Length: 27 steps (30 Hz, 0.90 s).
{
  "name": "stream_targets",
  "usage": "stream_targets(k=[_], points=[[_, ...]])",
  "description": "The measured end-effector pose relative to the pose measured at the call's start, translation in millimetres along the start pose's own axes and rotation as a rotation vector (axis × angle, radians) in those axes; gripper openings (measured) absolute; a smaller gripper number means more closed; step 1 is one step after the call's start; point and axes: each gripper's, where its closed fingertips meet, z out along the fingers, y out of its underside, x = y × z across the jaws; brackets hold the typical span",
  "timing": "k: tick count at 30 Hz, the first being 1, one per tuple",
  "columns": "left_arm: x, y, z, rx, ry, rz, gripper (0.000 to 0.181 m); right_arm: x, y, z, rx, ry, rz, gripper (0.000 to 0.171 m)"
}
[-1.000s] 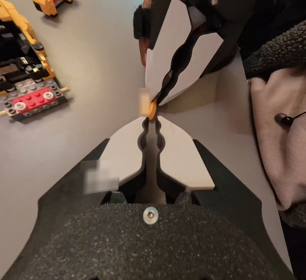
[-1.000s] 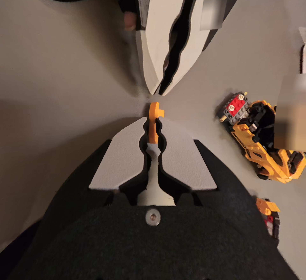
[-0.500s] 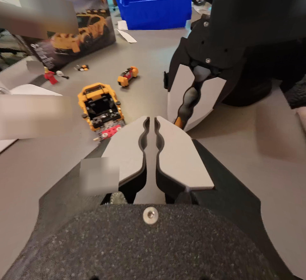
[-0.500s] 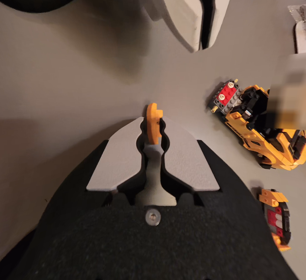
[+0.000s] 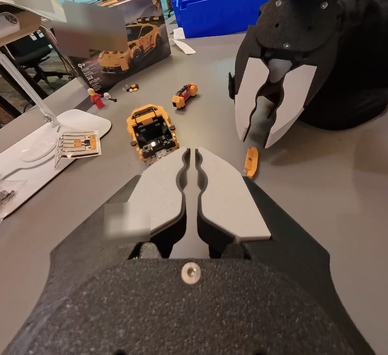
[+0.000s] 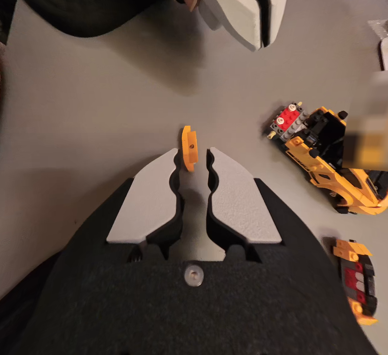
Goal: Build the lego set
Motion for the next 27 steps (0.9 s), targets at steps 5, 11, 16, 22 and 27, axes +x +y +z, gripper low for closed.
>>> stream_targets(k=[5,11,16,22,27], points=[[-4,-1,-1,0.013,-0.012,-0.023,0.004,1,2,12,-0.016,0.021,-0.005,0.023],[-6,-6,-3,0.040,-0.016,-0.061,0.004,21,4,15,-0.033,0.155,0.036,0.000],[-13,-11,-7,0.066,-0.059,-0.064,0.004,38,6,13,-0.018,0.232,0.082,0.005],[-44,-36,-33,0.192,-0.268,-0.111,0.000,87,-31,-35,0.244,0.532,0.188,0.015],[-76,-72,-59,0.269,-0.478,-0.149,0.000,120,-76,-97,0.469,0.793,0.240,0.007]])
